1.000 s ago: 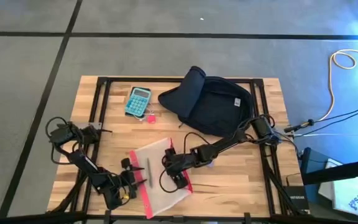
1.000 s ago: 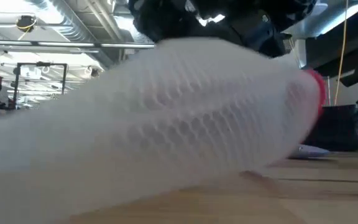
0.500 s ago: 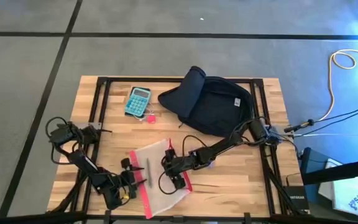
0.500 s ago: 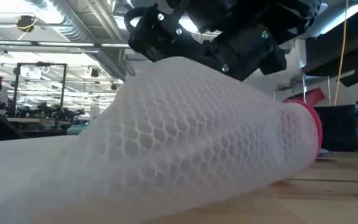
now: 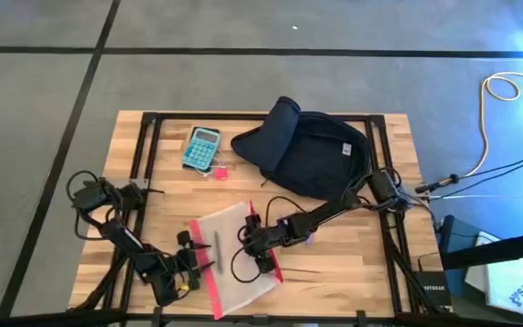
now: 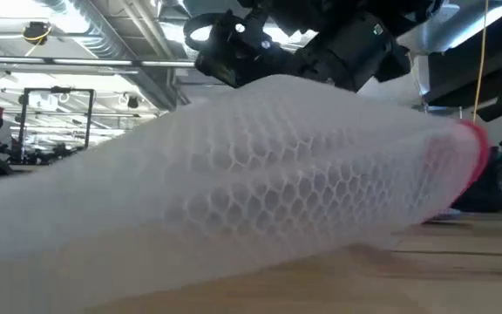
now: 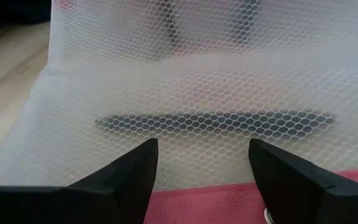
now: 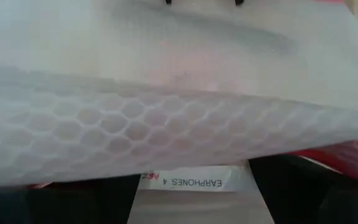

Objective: Unpack backpack
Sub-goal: Remove the pink earphone from the zip bag

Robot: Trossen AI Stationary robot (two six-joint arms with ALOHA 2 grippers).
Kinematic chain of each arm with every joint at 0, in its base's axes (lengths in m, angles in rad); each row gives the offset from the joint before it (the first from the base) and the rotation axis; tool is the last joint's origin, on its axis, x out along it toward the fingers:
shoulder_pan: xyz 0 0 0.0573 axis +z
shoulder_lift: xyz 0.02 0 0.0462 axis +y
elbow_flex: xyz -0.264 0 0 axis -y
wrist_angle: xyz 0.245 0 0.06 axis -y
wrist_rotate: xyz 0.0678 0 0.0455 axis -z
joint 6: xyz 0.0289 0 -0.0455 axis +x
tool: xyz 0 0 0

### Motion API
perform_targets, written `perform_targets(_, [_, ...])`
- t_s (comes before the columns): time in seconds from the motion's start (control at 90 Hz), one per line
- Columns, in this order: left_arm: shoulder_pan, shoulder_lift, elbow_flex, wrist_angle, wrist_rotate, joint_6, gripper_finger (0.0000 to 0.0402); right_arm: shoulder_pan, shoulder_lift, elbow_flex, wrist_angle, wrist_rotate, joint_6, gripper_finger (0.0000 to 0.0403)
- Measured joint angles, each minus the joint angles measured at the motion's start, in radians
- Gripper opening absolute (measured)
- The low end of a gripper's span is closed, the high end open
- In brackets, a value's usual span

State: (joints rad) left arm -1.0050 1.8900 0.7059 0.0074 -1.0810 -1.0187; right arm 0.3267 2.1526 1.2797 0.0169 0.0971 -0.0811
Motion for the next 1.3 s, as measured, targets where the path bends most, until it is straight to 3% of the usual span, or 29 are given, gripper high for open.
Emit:
perform_targets(0.711, [0.001, 0.000, 0.000, 0.001, -0.003, -0.007, 0.0239, 0.000, -0.112, 0.000, -0.465, 0.062, 0.087, 0.0271])
perform_targets(1.044, [0.000, 0.000, 0.000, -0.001, 0.003, -0.007, 0.0239, -0.007, -0.202, -0.012, -0.680, 0.191, 0.111, 0.0271])
perform_targets(1.3, [0.000, 0.000, 0.000, 0.000, 0.000, -0.002, 0.0239, -0.007, -0.307, -0.008, -0.891, 0.294, 0.251, 0.0271])
